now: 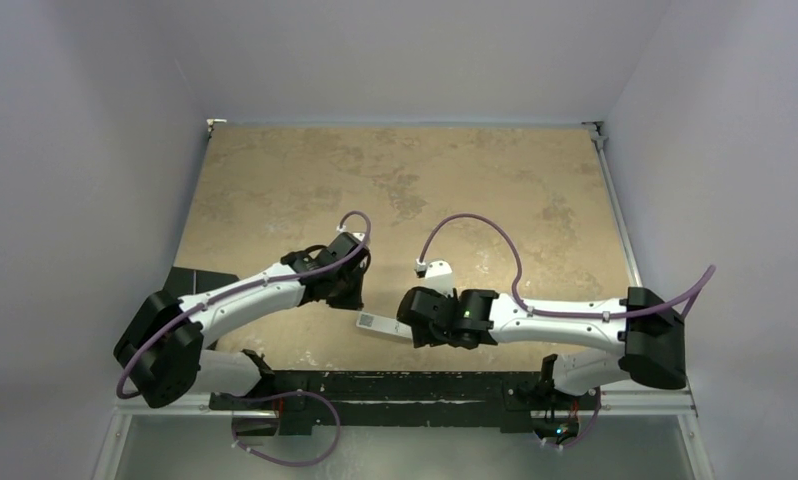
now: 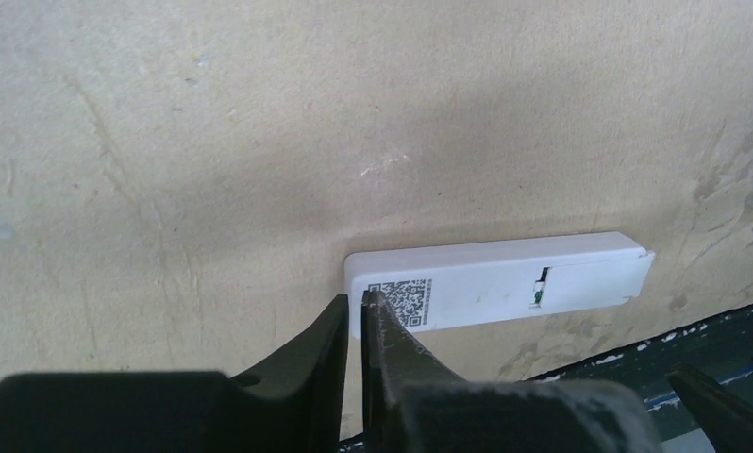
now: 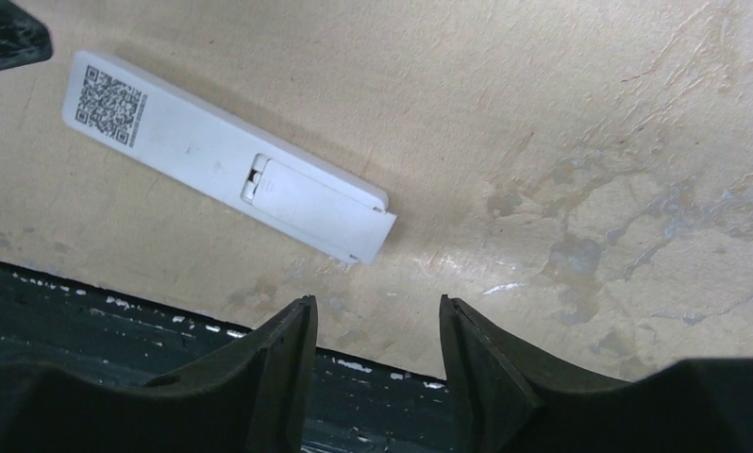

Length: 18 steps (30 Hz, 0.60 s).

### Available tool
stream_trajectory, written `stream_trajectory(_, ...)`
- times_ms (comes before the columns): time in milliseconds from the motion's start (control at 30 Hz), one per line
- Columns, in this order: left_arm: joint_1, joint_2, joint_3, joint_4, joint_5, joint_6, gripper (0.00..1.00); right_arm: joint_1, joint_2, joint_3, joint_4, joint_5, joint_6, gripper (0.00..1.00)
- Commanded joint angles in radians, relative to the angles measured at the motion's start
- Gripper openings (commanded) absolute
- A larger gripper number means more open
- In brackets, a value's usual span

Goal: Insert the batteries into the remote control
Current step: Adjust the remote control at the center of the board.

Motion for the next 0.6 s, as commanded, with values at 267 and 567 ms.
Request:
stream_trajectory(267,-0.002,-0.055,-0.007,-0.032,-0.100,-0.008,0.34,-0.051,0.045,0.031,0.057,-0.009,0.049,0.65)
stream_trajectory(567,-0.001,-0.046,-0.042,0.032,-0.043,-0.007,0.36,-0.057,0.098,0.037,0.081,-0.011,0.137,0.67)
